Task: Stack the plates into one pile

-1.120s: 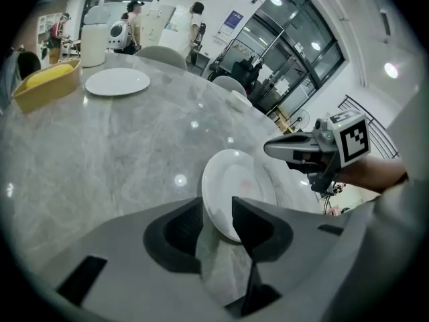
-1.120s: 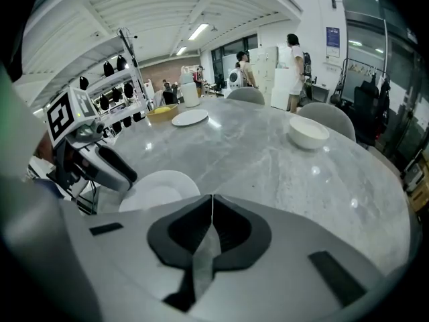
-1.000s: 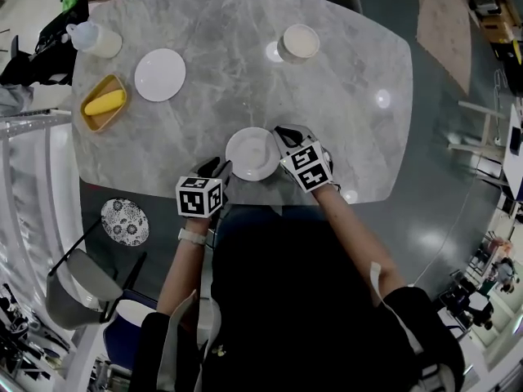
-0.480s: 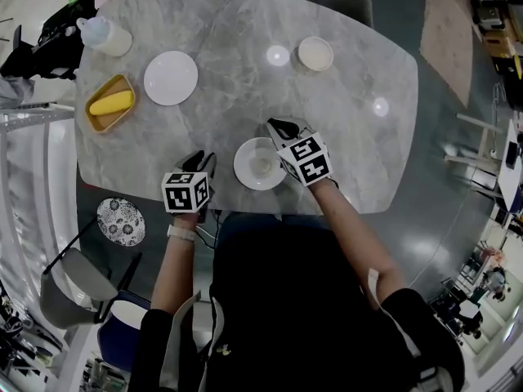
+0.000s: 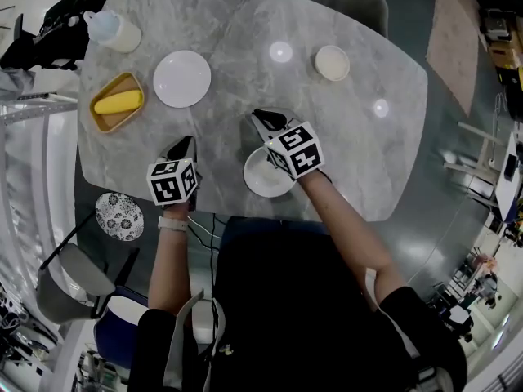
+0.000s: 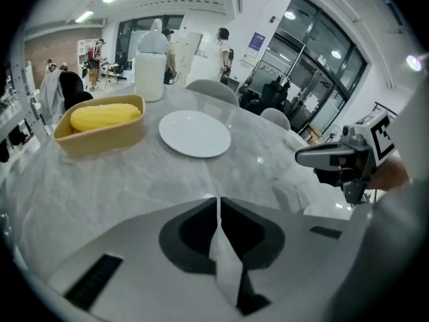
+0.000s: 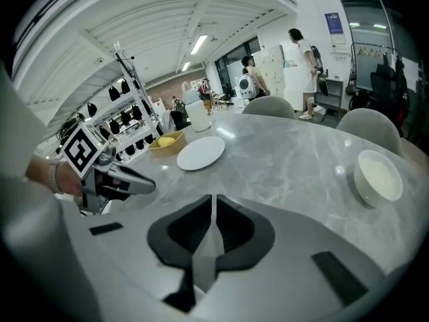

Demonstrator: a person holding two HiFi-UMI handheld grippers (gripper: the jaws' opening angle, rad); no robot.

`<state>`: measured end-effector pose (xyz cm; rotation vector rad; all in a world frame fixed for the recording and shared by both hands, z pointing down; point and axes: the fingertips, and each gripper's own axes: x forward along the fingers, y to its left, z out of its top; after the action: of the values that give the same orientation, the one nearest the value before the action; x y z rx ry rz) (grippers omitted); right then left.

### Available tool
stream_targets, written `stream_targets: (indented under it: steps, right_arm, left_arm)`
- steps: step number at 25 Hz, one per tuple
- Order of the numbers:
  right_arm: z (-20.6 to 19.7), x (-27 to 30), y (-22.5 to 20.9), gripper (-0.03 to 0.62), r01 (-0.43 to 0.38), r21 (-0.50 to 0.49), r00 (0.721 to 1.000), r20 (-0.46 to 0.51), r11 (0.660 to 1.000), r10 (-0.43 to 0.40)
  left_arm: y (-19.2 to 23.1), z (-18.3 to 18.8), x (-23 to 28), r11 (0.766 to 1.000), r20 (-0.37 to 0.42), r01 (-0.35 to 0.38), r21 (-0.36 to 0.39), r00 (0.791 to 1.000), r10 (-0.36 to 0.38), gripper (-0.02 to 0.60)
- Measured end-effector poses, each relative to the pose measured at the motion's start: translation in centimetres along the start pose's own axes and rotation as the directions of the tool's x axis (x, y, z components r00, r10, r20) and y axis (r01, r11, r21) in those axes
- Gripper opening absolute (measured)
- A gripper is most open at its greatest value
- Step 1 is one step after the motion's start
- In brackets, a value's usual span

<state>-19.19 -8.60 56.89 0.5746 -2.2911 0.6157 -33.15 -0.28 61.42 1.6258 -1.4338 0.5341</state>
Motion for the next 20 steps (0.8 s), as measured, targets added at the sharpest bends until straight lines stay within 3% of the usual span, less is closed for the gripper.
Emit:
stream_targets:
  steps: [7, 20]
  right_arm:
    - [3.1, 3.7, 1.2, 0.020, -0.064, 0.025, 0.998, 0.013, 0.998, 0.063]
    - [5.5, 8.4, -0.3, 0.028, -0.118, 0.154, 0.993, 0.045, 0.981, 0.113]
  left_arm:
    - [3.9, 3.6, 0.5, 0.998, 0.056, -0.059, -0.002, 0.997, 0.059, 0.011]
    - [7.0, 8.6, 2.7, 0.993, 0.136, -0.116, 0.012, 0.984, 0.114, 0.011]
